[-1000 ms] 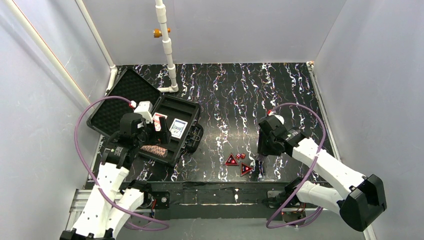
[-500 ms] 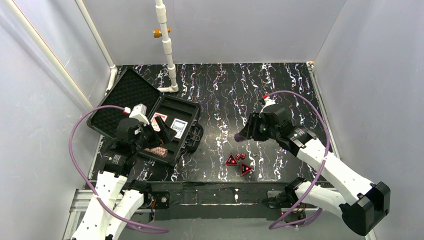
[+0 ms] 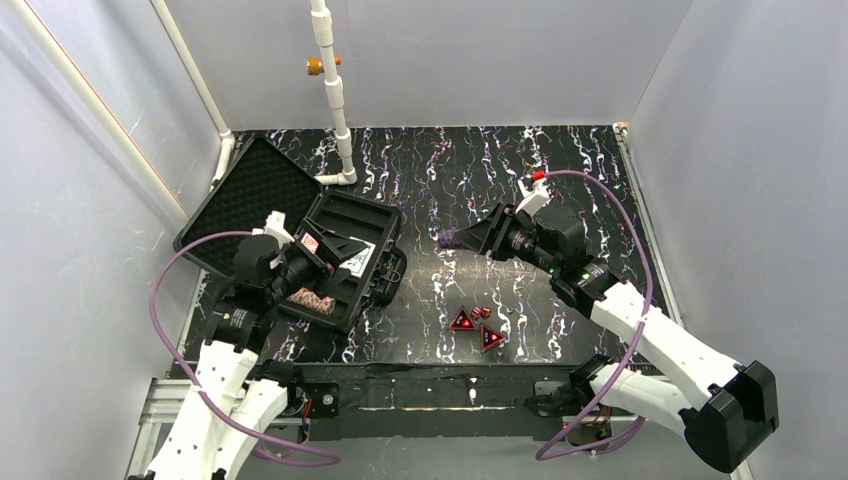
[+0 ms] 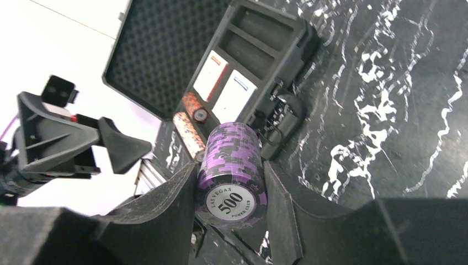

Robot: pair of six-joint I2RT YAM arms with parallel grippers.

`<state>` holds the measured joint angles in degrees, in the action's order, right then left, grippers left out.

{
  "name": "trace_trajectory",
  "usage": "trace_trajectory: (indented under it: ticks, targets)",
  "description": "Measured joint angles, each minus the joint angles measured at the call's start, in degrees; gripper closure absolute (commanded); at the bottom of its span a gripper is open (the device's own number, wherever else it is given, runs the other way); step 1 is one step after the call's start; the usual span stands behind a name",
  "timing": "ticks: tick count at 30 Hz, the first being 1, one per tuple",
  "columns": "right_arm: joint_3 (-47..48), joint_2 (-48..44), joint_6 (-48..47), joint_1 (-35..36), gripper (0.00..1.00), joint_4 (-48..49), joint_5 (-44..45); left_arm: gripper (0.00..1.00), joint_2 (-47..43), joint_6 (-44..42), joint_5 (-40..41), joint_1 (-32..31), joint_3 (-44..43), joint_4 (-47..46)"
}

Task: Pack up texas hold em set

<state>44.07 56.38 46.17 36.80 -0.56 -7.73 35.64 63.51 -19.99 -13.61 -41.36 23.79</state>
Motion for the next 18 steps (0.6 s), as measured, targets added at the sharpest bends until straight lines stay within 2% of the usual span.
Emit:
trace_trajectory:
  ticks: [7, 18]
  targets:
    - [-1.7, 1.6, 3.5, 0.1, 0.99, 11.0, -0.9, 0.10, 3.6, 8.1, -0.6, -2.1, 0.4, -6.5]
    - [-2.0, 6.5, 6.6, 3.8, 0.99, 20.7, -1.8, 0.19, 14.8, 13.1, 5.0, -15.3, -0.5, -16.3]
